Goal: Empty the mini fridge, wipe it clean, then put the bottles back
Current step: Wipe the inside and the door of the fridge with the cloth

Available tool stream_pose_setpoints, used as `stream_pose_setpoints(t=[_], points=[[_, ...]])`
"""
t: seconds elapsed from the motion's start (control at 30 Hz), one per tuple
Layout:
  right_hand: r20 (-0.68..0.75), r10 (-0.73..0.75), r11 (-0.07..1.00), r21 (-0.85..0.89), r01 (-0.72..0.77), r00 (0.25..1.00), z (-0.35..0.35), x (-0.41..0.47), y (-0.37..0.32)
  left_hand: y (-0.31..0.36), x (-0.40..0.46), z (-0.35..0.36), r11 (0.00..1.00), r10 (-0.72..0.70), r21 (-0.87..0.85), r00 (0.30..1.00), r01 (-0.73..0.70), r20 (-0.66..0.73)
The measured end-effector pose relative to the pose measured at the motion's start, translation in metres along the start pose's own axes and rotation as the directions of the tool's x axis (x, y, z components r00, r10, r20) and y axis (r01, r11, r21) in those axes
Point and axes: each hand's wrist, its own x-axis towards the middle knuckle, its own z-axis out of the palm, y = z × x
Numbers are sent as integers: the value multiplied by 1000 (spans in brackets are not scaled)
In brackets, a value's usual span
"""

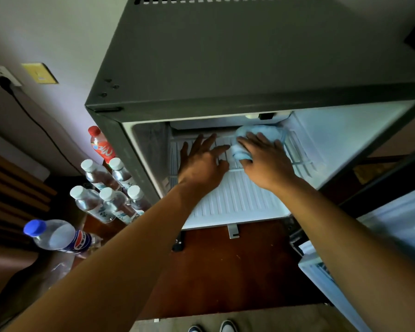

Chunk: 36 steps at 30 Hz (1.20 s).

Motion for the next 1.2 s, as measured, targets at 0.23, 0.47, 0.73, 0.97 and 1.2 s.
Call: stream_pose_setpoints(t=[0.23, 0.47, 0.73, 0.97, 1.2], points=[[-9, 61, 997, 37, -61, 998, 2, -19, -7, -1, -1, 0, 1000, -6, -22, 1000, 7, 21], [-73, -21, 1000, -1, 21, 997, -7, -54, -4, -2, -1, 1, 999, 7, -34, 1000, -6, 30], [-49, -2, 997, 82, 6, 999, -6, -43, 5, -6, 2, 6, 999, 28, -19, 999, -27, 45], [-83, 9, 995, 100, -1, 997, -7, -10, 10, -5, 1, 6, 999, 33, -3, 999, -33, 35], [-68, 65, 997, 55, -62, 996, 0, -17, 9, -5, 1, 4, 1000, 28, -7, 999, -28, 31]])
